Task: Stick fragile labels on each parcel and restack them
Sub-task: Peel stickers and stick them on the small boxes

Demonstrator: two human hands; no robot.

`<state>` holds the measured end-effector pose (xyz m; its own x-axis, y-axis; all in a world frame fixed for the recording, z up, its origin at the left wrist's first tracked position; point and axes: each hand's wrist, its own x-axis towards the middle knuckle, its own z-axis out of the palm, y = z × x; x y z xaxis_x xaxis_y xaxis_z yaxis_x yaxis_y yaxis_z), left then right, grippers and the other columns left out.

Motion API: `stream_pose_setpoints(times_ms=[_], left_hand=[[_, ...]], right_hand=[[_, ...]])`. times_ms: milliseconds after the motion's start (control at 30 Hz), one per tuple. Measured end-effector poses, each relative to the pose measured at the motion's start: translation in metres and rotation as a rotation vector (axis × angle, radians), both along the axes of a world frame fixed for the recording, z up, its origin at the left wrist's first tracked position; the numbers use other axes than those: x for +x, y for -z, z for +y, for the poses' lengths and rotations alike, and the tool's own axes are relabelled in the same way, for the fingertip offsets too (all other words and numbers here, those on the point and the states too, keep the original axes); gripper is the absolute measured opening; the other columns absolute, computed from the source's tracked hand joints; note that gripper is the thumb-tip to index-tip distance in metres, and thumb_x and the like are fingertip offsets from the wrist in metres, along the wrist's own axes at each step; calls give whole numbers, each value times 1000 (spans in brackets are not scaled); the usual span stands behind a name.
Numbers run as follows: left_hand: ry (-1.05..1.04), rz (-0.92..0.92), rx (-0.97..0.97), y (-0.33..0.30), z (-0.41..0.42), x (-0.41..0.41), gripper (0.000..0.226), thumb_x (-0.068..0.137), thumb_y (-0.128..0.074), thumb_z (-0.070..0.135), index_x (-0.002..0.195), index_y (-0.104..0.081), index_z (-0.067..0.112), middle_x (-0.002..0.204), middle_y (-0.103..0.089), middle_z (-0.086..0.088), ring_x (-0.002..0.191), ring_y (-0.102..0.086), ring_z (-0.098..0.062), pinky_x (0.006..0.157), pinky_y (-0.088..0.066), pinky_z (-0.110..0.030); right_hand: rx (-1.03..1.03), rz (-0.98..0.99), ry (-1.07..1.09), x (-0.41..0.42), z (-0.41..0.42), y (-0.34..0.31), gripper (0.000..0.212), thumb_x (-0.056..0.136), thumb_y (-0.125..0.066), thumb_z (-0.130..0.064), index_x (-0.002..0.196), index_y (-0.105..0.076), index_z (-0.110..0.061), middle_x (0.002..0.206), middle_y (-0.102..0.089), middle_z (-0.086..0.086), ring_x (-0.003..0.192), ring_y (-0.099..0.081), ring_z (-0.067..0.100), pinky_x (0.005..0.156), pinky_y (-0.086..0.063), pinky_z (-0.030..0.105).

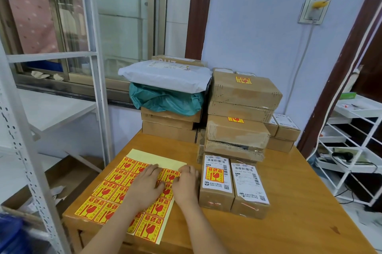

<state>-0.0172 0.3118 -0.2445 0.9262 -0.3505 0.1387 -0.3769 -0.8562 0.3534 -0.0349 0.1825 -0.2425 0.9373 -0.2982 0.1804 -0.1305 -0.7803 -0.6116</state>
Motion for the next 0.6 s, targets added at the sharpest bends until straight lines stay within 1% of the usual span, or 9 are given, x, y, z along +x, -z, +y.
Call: stream_pose_setpoints(times_ms=[167,367,433,500,600], left_hand=[[-5,0,-1,0,-1,0,55,99,-35,38,150,-25,20,158,-19,3,146,-12,-13,117,-12,-31],[-5,0,3,-1,-1,0,54,99,-35,38,150,-25,20,158,-19,3,146,-11,-14,118,-12,-31],[-1,1,1,0,0,1,54,99,-35,38,149,-26,20,157,-20,3,146,-12,-14,118,-13,-32],[2,0,4,1,0,2,54,99,-36,38,149,-26,20,157,-20,3,146,-13,-14,119,-13,-32],[-1,-2,5,2,0,2,54,99,-36,39,149,-26,20,157,-20,3,146,-13,-13,119,-14,-31]], right_hand=[[-6,-11,-26,-2,-1,-2,26,94,-47,-9,119,-52,-15,125,-46,0,119,-37,17,100,-34,26],[52,-47,-80,-6,-1,-4,22,95,-46,-10,115,-50,-19,114,-53,-5,113,-40,14,87,-31,23],[93,-74,-84,-7,-1,-5,21,95,-47,-10,114,-49,-19,104,-48,-7,112,-42,13,83,-30,20],[130,-84,-86,-9,-1,-6,22,95,-48,-10,114,-48,-19,100,-44,-8,110,-44,12,81,-29,19],[174,-83,-93,-10,-1,-6,27,96,-48,-10,120,-46,-22,108,-51,-3,106,-44,10,79,-27,17]])
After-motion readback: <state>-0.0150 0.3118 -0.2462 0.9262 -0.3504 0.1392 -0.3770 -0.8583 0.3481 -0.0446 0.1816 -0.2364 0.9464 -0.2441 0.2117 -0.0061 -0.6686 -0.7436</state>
